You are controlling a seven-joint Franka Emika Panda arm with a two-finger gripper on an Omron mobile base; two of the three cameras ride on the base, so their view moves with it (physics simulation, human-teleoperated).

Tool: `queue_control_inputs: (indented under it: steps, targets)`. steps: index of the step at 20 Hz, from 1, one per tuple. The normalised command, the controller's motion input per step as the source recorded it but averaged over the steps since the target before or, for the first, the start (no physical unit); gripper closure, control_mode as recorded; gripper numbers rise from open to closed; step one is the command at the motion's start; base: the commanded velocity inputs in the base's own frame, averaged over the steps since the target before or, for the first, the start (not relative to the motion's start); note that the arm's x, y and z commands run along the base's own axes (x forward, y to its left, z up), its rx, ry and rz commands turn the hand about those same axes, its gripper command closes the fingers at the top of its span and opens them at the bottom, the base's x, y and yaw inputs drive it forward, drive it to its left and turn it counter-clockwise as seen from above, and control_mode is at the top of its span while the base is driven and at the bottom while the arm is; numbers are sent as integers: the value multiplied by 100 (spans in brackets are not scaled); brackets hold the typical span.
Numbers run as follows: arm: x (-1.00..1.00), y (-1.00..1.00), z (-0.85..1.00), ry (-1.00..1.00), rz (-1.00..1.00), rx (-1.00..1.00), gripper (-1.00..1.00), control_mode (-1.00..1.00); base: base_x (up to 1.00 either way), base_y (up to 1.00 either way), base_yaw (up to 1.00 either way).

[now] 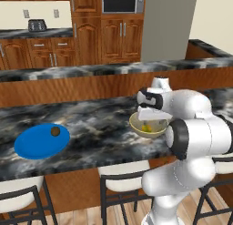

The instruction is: Take the fruits from the plate on the dining counter and place two fruits in each bowl.

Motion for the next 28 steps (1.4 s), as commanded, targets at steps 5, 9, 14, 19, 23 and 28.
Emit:
queue_control_inputs:
  steps: [5, 9, 14, 19, 23, 28]
  targets:
    - [-81, 2, 45, -30, 0, 0, -100, -100, 0, 0, 0]
    - [-60, 1, 64, -2, 0, 0, -100, -100, 0, 0, 0]
    - [-60, 2, 62, 0, 0, -1, -100, -100, 0, 0, 0]
    - [-40, 26, 32, -6, 0, -4, -100, -100, 0, 0, 0]
    - [-19, 19, 18, 0, 0, -2, -100, -100, 0, 0, 0]
    - [-7, 2, 5, 0, 0, 0, -100, -100, 0, 0, 0]
